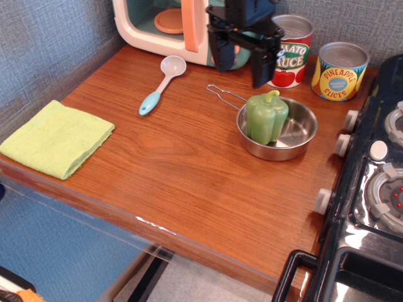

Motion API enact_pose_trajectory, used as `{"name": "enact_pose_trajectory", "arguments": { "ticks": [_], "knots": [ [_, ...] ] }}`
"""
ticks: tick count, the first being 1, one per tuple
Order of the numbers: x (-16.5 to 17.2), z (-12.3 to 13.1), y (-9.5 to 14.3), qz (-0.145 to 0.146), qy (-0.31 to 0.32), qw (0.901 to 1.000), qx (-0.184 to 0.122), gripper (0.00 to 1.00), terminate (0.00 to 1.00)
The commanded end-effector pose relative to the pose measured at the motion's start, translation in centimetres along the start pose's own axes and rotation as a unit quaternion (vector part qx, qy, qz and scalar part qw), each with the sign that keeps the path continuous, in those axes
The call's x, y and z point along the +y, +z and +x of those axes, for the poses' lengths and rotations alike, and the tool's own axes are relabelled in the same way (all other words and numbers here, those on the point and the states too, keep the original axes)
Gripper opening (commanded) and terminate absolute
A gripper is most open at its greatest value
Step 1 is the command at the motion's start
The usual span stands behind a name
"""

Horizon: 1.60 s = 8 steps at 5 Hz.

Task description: Pick up the bell pepper and place it on the green cloth

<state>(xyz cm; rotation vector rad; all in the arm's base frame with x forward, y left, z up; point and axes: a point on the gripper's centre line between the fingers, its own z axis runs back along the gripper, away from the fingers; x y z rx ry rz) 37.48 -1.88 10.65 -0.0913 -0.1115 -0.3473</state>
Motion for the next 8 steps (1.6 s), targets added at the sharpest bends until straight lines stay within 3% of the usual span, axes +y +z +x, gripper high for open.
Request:
{"name": "enact_pose_trajectory", "arguments": {
  "ticks": [1,4,5,7,8],
  "knots": [
    [-1.8,1.2,-1.0,-0.023,-0.012,0.9997,-0.004,1.00,0.00],
    [-3.1,0.8,-4.6,0.010,-0.034,0.9990,0.026,1.00,0.00],
    [-2.1,0.8,-4.8,0.018,-0.025,0.9991,0.027,0.00,0.00],
    [-1.5,0.8,-4.8,0.017,-0.032,0.9987,0.036,0.00,0.00],
    [-1.2,1.1,-2.5,0.006,-0.037,0.9992,0.013,0.00,0.00]
  ]
}}
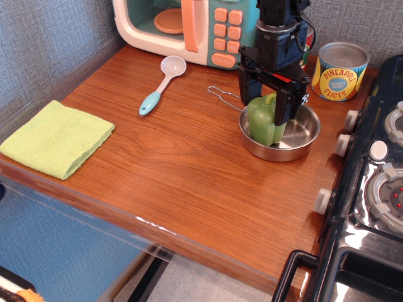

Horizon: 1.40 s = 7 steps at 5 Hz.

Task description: Pick up the bell pepper and place it on the green cloth

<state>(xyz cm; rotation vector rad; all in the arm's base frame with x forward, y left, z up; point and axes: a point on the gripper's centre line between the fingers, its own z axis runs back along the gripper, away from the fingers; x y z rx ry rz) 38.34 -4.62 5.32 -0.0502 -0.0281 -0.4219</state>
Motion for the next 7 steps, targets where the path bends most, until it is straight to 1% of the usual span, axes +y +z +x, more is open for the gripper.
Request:
{"name": "enact_pose_trajectory", "arguments": {
  "ticks": [1,2,3,4,5,6,7],
  "knots": [
    [0.8,-0.1,7.1,-0.029,-0.007,0.9962,-0.081,0.00,0.00],
    [2.1,-1.7,11.9,-0.045,-0.002,0.9900,-0.134,0.00,0.00],
    [5.0,-5.6,13.3,-0.015,0.031,0.9909,-0.130,0.00,0.00],
    [7.9,-10.1,12.3,0.030,0.081,0.9921,-0.090,0.00,0.00],
    [11.0,-14.5,10.6,0.045,0.134,0.9879,-0.063,0.00,0.00],
    [14.5,-18.3,8.8,0.049,0.182,0.9815,-0.034,0.00,0.00],
    [18.1,-21.5,7.4,0.050,0.205,0.9774,-0.006,0.00,0.00]
  ]
}}
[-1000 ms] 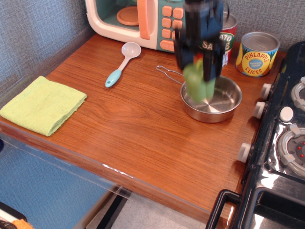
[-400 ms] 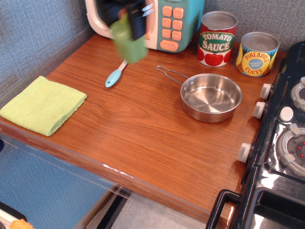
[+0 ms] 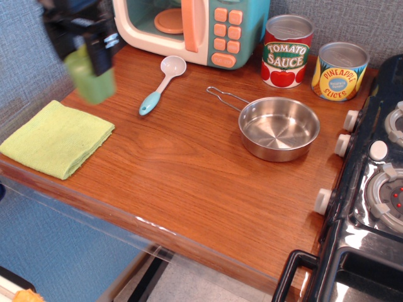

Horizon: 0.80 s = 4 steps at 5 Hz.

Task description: Pick up the bell pepper and place it on the green cloth

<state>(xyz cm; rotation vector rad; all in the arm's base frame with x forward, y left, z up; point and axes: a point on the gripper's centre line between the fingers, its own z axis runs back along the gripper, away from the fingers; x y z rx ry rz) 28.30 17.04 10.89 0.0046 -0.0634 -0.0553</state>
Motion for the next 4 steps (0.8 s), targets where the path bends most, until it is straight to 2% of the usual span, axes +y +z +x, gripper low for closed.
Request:
{"name": "enact_pose_trajectory", "arguments": {
  "ticks": [1,2,4],
  "knots": [
    [5.0,-3.7,-0.2,0.022,0.022,0.9993,0.022,0.00,0.00],
    [5.2,-4.7,-0.7,0.022,0.014,0.9990,0.035,0.00,0.00],
    [3.9,-5.1,-0.8,0.021,-0.021,0.9990,0.033,0.00,0.00]
  ]
}}
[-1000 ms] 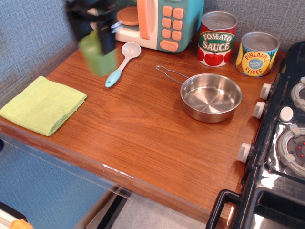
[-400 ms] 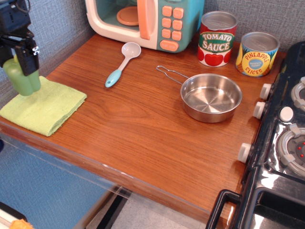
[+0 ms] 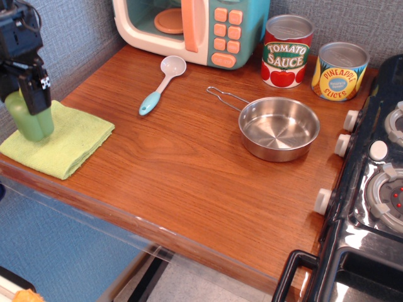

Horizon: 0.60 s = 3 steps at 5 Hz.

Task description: Pick up the bell pepper and place it on the green cloth

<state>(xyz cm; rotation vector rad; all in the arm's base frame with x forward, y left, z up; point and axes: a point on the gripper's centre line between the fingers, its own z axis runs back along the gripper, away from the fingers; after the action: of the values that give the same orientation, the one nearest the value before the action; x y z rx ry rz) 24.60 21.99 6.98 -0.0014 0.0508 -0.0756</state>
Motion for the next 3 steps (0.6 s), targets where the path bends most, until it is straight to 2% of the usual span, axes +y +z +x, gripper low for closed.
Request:
{"name": "enact_pose_trajectory", "arguments": {
  "ticks": [1,2,3],
  "knots": [
    [-1.1,-1.2,2.6,0.032,0.003,0.9993,-0.017,1.00,0.00],
    [-1.3,-1.2,3.3,0.040,-0.005,0.9989,-0.024,1.00,0.00],
    [-2.0,-1.6,6.8,0.056,-0.018,0.9965,-0.059,1.00,0.00]
  ]
}}
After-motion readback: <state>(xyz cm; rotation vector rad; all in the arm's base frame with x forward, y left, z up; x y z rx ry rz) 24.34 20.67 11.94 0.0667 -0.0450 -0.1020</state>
